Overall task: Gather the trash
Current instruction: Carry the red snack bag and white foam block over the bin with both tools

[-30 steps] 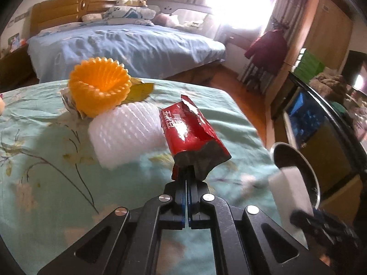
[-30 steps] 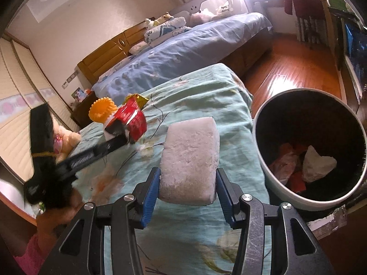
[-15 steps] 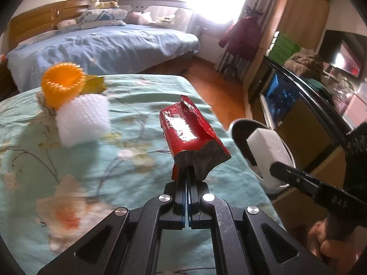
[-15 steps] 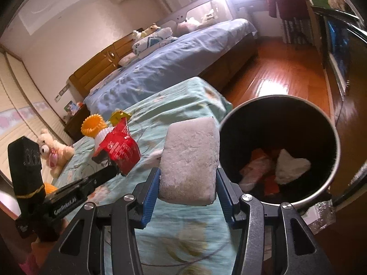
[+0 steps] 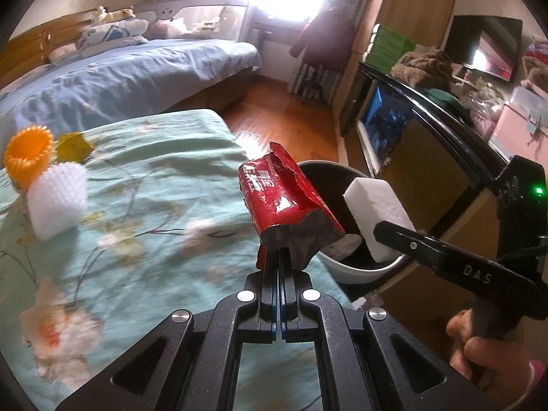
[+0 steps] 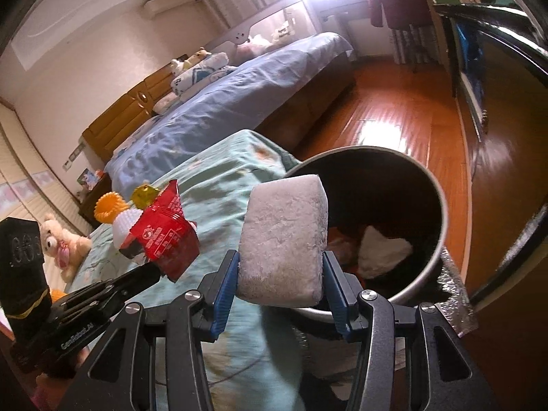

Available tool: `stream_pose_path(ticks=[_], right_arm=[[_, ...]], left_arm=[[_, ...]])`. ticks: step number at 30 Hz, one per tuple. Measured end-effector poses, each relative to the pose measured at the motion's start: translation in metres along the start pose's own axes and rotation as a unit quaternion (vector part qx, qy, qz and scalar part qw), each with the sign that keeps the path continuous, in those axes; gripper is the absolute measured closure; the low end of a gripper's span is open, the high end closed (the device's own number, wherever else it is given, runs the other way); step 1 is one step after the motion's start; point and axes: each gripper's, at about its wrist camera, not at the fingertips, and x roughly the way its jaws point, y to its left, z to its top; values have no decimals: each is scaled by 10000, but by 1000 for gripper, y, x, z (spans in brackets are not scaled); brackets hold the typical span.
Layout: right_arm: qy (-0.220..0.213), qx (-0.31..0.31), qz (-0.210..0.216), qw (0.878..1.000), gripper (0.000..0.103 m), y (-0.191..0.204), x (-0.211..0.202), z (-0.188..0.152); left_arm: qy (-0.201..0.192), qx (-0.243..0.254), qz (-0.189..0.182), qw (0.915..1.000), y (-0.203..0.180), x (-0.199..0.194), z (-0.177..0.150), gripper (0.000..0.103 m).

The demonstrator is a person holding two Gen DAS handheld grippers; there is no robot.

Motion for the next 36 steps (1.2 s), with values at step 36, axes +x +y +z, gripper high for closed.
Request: stream_pose_path(ticks=[36], right_arm=[[-65,282,-308,9991,54,-55,2,16]], left_arm=[[444,397,-160,9981,-55,73,32,103]])
